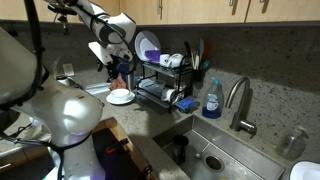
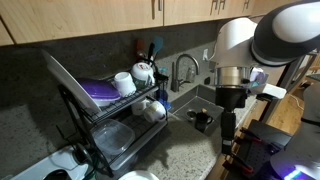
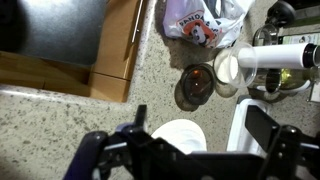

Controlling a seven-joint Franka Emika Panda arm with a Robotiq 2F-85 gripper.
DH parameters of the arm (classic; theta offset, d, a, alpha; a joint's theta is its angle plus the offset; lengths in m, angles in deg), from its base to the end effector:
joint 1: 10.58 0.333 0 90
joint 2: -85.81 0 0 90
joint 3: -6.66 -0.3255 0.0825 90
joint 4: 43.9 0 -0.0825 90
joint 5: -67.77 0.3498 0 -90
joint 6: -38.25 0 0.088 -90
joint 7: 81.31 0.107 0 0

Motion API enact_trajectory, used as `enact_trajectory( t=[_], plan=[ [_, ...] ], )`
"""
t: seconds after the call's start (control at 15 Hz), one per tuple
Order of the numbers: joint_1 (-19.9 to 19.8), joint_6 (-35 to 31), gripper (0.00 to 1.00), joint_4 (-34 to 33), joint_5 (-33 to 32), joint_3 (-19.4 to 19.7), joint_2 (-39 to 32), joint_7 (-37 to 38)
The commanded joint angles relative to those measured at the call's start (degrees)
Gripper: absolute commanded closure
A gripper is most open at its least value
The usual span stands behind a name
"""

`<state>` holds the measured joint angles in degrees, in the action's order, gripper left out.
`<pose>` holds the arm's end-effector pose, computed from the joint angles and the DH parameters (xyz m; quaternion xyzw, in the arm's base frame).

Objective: Move the plastic bag to the right then remove the plastic container from the plastic bag.

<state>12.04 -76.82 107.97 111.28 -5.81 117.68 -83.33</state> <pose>0.2468 0.2260 0.4406 -0.9536 -0.1192 0.1075 0.2547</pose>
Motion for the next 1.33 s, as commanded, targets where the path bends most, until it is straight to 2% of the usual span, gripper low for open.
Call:
enact_trajectory(
  t=[0.0,0.07,0.6,0.93,1.27],
  plan=[
    [1.3,3.2,0.0,-1.1,4.1,-0.2,-2.6,-5.7],
    [-0.7,1.6,0.0,-0.2,2.4,-1.5,-0.8,-2.8],
    [-0.9,1.7,0.0,-0.2,2.6,-1.7,-1.2,-3.3],
    [1.7,1.9,0.0,-0.4,5.5,-3.6,-5.2,-6.6],
    [4.7,1.3,0.0,-0.1,12.5,-7.1,-10.2,-14.0]
  ],
)
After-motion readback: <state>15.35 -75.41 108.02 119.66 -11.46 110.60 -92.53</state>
